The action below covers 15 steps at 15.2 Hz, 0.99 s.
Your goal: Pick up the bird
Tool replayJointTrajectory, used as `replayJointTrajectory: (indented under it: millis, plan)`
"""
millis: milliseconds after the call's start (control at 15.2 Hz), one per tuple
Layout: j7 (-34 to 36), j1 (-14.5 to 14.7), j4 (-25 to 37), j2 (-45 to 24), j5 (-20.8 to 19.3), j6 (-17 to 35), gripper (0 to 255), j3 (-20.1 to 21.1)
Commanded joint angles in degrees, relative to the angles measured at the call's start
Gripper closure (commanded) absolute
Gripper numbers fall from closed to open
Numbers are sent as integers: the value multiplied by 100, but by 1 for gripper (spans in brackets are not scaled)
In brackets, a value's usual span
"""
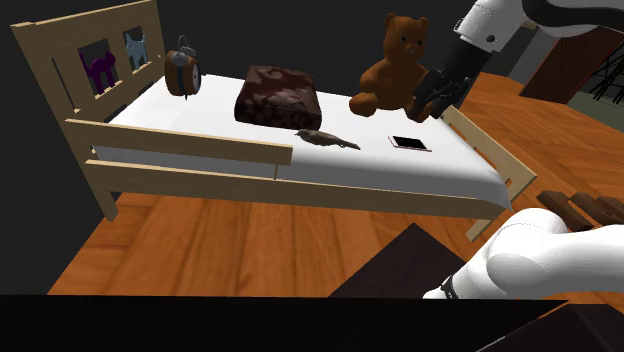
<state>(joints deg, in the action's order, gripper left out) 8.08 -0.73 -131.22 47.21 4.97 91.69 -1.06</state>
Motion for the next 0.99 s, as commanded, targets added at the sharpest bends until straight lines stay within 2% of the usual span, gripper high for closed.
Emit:
replayJointTrajectory:
  millis: [0, 462, 924]
  plan:
    - [0, 0, 0, 0, 0, 0, 0, 0]
    - [-1485, 256, -17, -1103, -202, 950, 0, -724]
    - [-2992, 559, 461, -2551, -80, 1707, 0, -1343]
